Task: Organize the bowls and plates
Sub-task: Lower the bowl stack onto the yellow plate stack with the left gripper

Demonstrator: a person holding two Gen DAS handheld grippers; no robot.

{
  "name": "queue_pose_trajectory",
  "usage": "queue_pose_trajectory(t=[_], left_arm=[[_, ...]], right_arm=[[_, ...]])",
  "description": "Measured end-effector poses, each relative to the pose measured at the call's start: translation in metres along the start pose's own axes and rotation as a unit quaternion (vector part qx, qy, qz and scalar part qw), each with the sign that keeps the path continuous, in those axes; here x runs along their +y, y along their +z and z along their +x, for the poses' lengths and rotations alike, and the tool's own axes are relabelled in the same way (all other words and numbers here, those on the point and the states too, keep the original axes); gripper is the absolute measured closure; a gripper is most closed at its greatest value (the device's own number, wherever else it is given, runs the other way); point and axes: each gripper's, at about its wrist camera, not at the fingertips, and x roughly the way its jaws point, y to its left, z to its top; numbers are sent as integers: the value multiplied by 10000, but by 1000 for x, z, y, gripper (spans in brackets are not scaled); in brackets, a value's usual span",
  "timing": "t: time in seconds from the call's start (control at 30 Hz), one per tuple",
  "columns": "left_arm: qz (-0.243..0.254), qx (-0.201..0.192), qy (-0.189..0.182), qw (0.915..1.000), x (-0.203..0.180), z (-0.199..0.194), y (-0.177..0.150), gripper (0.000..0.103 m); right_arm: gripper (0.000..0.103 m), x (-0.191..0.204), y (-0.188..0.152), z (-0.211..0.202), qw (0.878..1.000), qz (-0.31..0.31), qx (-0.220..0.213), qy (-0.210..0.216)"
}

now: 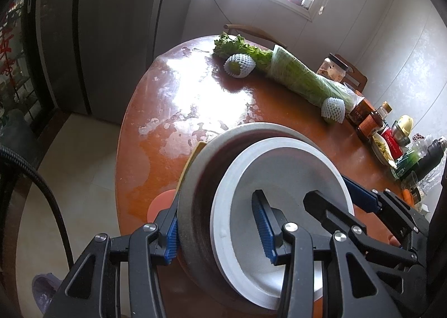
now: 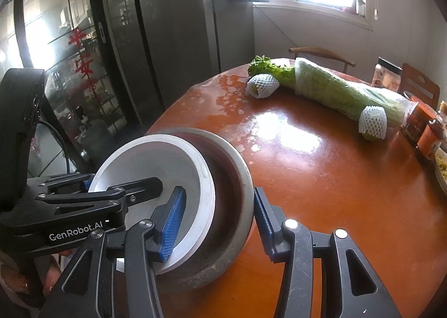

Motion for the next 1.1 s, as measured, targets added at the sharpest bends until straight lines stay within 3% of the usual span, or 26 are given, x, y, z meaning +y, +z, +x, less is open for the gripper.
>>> queue_pose_trajectory(t=[0.63, 1.1], left_arm=[[-1, -6, -6, 10000, 2, -9, 5, 54], [-106, -334, -43, 9994, 7, -35, 11, 36]], right_arm=[[45, -2, 5, -12, 9999, 7, -127, 2], [36, -7, 6, -26, 9997, 68, -223, -12]])
